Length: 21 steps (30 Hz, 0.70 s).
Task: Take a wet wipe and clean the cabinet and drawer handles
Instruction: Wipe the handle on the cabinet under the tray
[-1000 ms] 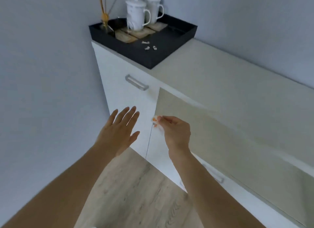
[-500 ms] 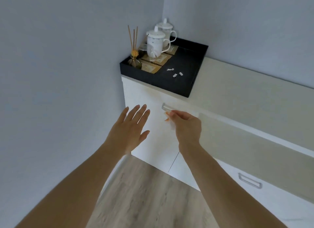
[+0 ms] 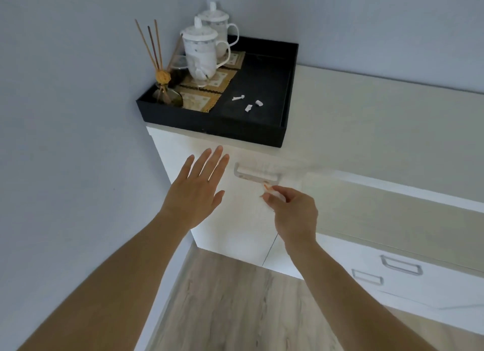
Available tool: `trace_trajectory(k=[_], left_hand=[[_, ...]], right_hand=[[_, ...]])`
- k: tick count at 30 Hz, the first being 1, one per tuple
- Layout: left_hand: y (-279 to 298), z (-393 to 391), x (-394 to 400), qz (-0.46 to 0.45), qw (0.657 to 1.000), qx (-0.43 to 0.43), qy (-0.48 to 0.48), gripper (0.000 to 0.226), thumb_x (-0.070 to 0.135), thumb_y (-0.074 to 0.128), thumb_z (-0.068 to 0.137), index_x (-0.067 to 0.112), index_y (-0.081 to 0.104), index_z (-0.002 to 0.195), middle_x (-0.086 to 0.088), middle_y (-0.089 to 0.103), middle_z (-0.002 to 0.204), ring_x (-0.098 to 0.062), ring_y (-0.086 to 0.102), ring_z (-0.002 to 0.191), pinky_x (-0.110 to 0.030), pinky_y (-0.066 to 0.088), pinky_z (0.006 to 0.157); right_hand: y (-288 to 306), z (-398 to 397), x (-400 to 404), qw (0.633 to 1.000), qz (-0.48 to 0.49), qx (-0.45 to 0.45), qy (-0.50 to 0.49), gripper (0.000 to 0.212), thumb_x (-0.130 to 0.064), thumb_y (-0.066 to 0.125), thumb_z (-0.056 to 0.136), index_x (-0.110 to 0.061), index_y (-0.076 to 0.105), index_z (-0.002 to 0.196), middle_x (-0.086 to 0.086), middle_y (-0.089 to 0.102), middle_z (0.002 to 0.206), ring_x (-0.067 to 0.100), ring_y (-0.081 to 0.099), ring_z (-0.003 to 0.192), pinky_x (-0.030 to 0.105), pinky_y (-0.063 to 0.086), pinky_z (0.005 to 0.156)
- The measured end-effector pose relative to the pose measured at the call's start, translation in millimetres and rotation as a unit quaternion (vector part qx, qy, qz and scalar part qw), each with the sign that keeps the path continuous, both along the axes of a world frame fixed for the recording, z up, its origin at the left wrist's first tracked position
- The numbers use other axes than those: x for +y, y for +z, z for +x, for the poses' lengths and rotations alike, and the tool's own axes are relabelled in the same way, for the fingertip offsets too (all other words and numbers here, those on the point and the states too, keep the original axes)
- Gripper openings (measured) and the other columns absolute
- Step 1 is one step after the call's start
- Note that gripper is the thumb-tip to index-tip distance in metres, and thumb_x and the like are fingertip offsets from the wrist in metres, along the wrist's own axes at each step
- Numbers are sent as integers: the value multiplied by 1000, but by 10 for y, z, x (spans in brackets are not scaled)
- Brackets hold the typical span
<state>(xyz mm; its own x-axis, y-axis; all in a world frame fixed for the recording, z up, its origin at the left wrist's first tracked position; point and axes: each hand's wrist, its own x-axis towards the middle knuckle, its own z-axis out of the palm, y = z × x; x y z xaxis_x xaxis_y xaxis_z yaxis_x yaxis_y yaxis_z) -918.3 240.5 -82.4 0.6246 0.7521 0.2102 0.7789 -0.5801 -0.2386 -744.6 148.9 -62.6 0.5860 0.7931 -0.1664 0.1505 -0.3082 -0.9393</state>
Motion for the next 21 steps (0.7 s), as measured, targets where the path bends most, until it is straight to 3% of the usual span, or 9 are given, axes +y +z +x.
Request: trace_trajectory(k=[5, 7, 9, 13, 16, 18, 21], left_hand=[[-148, 28, 350, 76, 996, -7, -56, 78, 49, 56, 86, 11, 27, 147, -14, 22, 154, -34, 23, 141, -53, 18, 112], [-236, 10, 505, 121, 989, -2, -80, 81, 48, 61, 84, 9, 28, 148, -15, 22, 154, -34, 23, 141, -57, 15, 112], [-324, -23, 635, 169, 979, 0, -112, 82, 47, 58, 85, 8, 24, 149, -14, 20, 155, -32, 22, 142, -57, 12, 111], [-438, -75, 885, 241, 952, -23, -185, 75, 43, 47, 92, 4, 17, 148, -14, 19, 155, -31, 26, 141, -58, 16, 109], [-481, -99, 1096, 269, 930, -46, -248, 67, 39, 40, 96, 4, 17, 149, -14, 23, 152, -29, 27, 138, -57, 15, 111], [-502, -110, 1227, 267, 917, -66, -291, 67, 35, 41, 95, 5, 18, 149, -15, 24, 150, -30, 28, 136, -56, 12, 112], [-541, -84, 1349, 289, 897, -97, -321, 68, 32, 47, 94, 4, 19, 149, -15, 29, 148, -30, 32, 133, -53, 14, 111]], right_hand=[[-193, -14, 154, 998, -20, -28, -47, 13, -24, 63, 88, -17, 73, 93, -6, 67, 71, 8, 62, 68, 12, 42, 57], [-250, -42, 214, 996, -21, -38, -80, 17, -23, 57, 92, -15, 71, 96, -4, 67, 77, 17, 65, 75, 23, 49, 65], [-296, -91, 249, 993, -19, -59, -101, 19, -22, 53, 94, -13, 69, 100, 0, 68, 87, 18, 62, 81, 27, 47, 71], [-345, -188, 328, 986, -7, -72, -151, 20, -22, 49, 95, -15, 68, 98, 0, 67, 93, 13, 60, 86, 21, 44, 69], [-382, -211, 400, 974, 15, -36, -222, 6, -27, 59, 90, -23, 63, 90, -7, 66, 83, 13, 64, 77, 12, 46, 59], [-405, -223, 433, 960, 45, -10, -277, 13, -30, 66, 85, -26, 56, 91, -11, 63, 77, 12, 65, 70, 6, 44, 51], [-467, -280, 499, 937, 83, 6, -340, 10, -30, 69, 83, -25, 61, 85, -13, 65, 71, 6, 64, 68, 7, 45, 54]])
